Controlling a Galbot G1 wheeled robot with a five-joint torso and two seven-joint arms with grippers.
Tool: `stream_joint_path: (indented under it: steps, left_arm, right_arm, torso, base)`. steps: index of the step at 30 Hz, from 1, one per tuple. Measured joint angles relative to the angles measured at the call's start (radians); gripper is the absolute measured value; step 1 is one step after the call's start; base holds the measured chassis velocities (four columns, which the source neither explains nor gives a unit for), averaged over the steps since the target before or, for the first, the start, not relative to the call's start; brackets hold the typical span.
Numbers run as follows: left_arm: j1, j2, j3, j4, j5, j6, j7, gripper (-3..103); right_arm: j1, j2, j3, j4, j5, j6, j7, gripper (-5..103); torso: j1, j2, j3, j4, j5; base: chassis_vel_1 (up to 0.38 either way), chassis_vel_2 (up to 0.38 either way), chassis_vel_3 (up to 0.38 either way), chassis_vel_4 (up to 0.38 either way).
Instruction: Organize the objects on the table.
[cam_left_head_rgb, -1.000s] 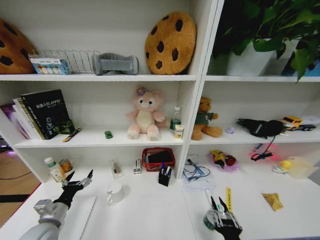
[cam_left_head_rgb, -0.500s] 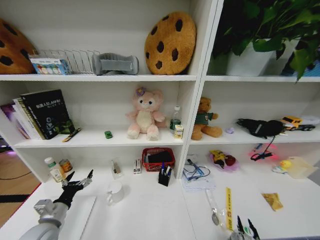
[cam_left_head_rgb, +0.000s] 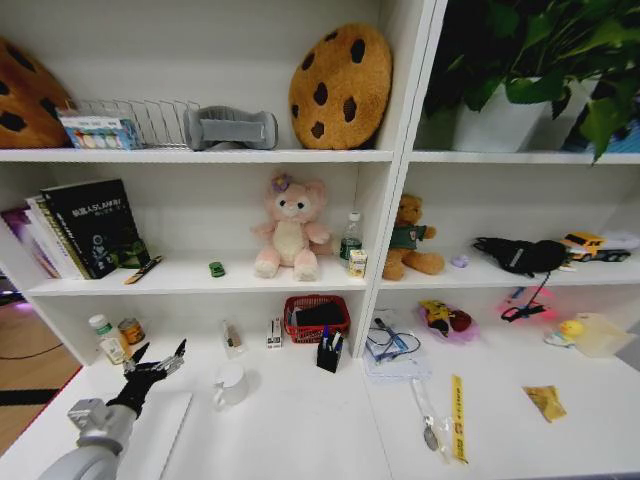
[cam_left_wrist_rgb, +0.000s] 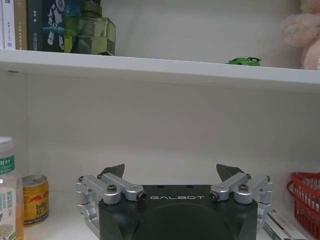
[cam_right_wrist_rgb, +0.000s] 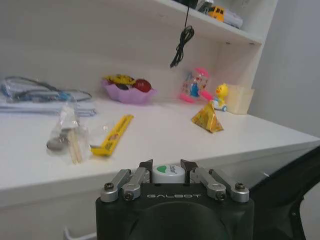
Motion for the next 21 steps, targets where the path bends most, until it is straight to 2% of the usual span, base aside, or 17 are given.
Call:
stream_joint_path:
  steps: [3, 6, 8, 12, 17, 21]
  left_arm:
    - [0.0, 0.0, 0.0, 0.0, 0.0, 0.0, 0.0, 100]
    - [0.0, 0.0, 0.0, 0.0, 0.0, 0.0, 0.0, 100]
    - [0.0, 0.0, 0.0, 0.0, 0.0, 0.0, 0.0, 100]
    - [0.0, 0.0, 0.0, 0.0, 0.0, 0.0, 0.0, 100]
    - [0.0, 0.0, 0.0, 0.0, 0.0, 0.0, 0.0, 100]
    - [0.0, 0.0, 0.0, 0.0, 0.0, 0.0, 0.0, 100]
  right_arm:
    - [0.016, 0.0, -0.001, -0.038, 0.0, 0.005, 0.005, 30]
    - [0.065, -0.006, -0.002, -0.129, 0.001, 0.013, 0.007, 30]
    - [0.148, -0.024, -0.019, -0.255, 0.008, 0.031, 0.005, 30]
    - [0.203, -0.036, -0.033, -0.339, 0.019, 0.032, -0.005, 30]
    - [0.336, -0.057, -0.068, -0.535, 0.026, 0.053, -0.054, 30]
    - [0.415, -0.07, -0.096, -0.626, 0.04, 0.06, -0.096, 30]
  torso:
    - [0.0, 0.0, 0.0, 0.0, 0.0002]
    - [0.0, 0.0, 0.0, 0.0, 0.0002]
    - [0.0, 0.0, 0.0, 0.0001, 0.0002]
    - [0.0, 0.0, 0.0, 0.0001, 0.0002]
    - [0.0, 0.0, 0.0, 0.0, 0.0003]
    - [0.0, 0.0, 0.0, 0.0001, 0.0001]
  base:
    - [0.0, 0.0, 0.0, 0.0]
    - [0.0, 0.0, 0.0, 0.0]
    - [0.0, 0.0, 0.0, 0.0]
    - [0.0, 0.0, 0.0, 0.0]
    - [0.0, 0.0, 0.0, 0.0]
    - [0.0, 0.0, 0.0, 0.0]
